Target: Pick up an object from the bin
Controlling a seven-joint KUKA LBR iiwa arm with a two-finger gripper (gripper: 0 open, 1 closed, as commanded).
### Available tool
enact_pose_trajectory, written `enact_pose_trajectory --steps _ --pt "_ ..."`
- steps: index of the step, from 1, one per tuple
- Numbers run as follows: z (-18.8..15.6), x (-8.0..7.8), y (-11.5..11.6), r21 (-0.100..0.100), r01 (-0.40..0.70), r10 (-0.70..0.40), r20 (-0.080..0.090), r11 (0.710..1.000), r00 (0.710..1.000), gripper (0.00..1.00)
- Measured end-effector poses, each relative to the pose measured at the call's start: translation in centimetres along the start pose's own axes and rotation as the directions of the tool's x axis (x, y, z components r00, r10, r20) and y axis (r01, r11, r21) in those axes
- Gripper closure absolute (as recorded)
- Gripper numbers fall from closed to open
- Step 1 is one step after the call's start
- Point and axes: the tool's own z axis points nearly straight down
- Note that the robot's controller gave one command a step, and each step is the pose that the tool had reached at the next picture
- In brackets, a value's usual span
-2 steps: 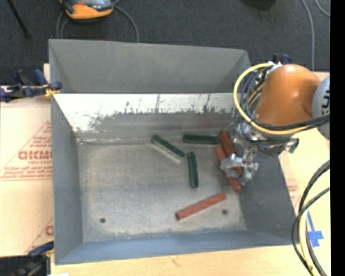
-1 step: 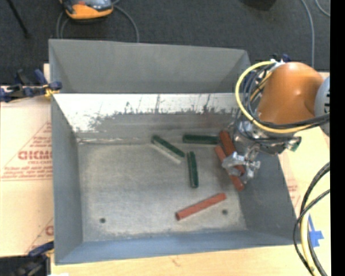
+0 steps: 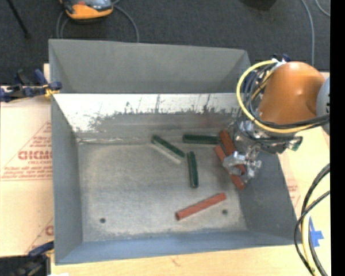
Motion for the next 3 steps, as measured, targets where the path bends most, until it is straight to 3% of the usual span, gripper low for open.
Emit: enact_pose_trajectory --steps 3 --pt "-3.0 0.1 0.0 0.025 -0.003 0.003 0.009 1.000 1.000 1.00"
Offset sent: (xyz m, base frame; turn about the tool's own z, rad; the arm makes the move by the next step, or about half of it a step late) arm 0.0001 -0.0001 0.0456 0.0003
